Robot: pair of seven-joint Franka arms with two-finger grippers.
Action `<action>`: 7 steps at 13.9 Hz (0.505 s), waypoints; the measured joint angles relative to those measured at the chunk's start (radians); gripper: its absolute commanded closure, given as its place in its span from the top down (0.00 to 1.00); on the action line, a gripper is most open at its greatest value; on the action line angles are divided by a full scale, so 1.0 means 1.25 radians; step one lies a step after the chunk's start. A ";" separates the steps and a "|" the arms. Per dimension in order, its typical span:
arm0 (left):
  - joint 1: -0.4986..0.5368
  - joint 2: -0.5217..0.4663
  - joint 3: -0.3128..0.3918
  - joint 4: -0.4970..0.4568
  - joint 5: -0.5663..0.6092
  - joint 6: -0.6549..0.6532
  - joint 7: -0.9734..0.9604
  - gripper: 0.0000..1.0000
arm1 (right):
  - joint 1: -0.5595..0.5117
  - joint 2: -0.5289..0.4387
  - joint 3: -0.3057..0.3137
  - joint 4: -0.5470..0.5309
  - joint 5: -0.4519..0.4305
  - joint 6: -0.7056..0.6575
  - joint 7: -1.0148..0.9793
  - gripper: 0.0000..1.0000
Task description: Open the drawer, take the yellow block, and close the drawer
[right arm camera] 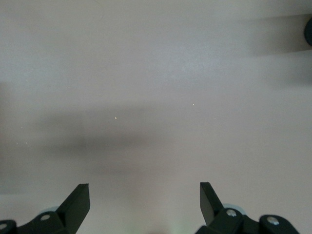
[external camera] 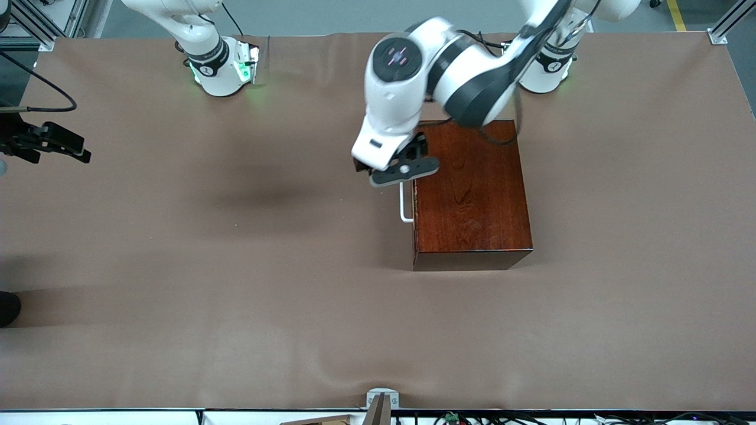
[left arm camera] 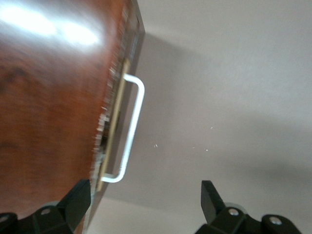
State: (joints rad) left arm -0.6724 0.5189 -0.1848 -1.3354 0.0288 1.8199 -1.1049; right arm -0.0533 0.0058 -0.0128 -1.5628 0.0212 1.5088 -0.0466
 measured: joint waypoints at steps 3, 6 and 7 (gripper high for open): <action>-0.006 0.059 0.003 0.003 0.002 0.019 -0.005 1.00 | 0.000 0.000 0.000 0.000 0.000 0.000 0.000 1.00; -0.016 0.094 0.003 0.004 0.055 0.019 -0.017 1.00 | 0.000 0.000 0.000 0.000 0.000 0.000 0.000 1.00; -0.022 0.104 0.003 0.005 0.065 0.019 -0.023 1.00 | 0.000 0.000 0.000 0.000 0.000 0.000 0.000 1.00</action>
State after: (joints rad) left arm -0.6997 0.6484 -0.1807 -1.3298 0.1106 1.8442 -1.1340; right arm -0.0533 0.0058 -0.0128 -1.5628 0.0212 1.5088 -0.0466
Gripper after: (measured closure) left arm 0.000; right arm 0.000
